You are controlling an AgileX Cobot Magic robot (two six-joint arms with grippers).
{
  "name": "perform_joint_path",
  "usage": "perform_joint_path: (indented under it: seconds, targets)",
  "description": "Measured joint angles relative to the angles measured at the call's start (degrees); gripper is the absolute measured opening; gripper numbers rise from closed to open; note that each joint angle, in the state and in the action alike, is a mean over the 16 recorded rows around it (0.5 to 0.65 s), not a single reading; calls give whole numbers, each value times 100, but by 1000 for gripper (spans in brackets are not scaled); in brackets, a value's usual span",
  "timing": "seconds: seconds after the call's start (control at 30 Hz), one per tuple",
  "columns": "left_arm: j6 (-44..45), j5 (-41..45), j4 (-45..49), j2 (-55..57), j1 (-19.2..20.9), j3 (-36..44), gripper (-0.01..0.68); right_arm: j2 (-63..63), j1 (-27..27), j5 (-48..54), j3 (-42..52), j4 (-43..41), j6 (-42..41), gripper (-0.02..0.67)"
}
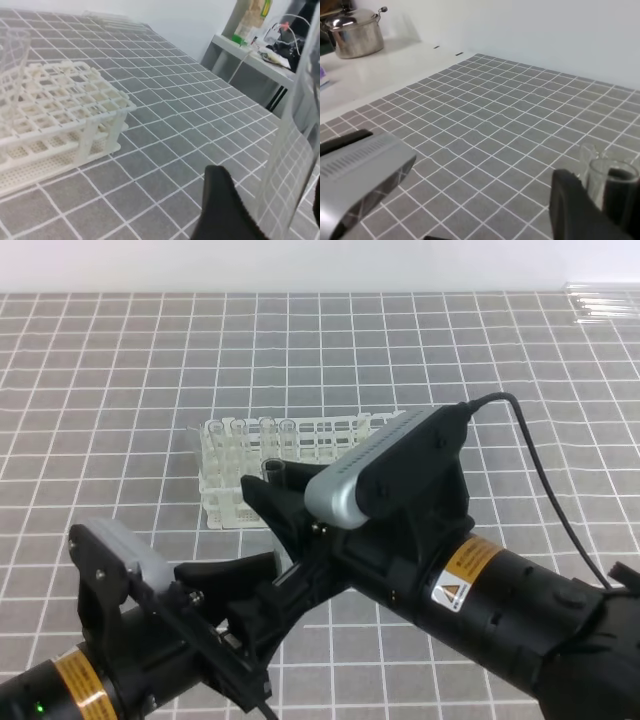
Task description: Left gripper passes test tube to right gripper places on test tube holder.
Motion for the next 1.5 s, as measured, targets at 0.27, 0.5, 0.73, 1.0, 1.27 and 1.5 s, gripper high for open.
perform_joint_path:
  seconds: [0.27, 0.5, 0.73, 1.0, 1.27, 1.5]
  targets:
    - [-472, 411, 664, -931, 0, 1, 160, -347, 0, 213, 17, 1048, -1200, 98]
    - [-1387, 1764, 1889, -2586, 0, 19, 21, -707, 0, 385, 95, 2234, -2433, 98]
    - [-2666, 3055, 2974, -4389, 0, 321, 1, -859, 0, 453, 171, 2732, -2918, 98]
    - [-3608, 3479, 3462, -5762, -1, 1062, 0, -876, 0, 513, 186, 2772, -2946, 98]
    - [-3869, 4067, 3507, -6144, -7, 1564, 0, -876, 0, 534, 186, 2778, -2946, 98]
    - [-3875, 4760, 3523, -6150, -11, 1614, 0, -876, 0, 494, 186, 2765, -3004, 98]
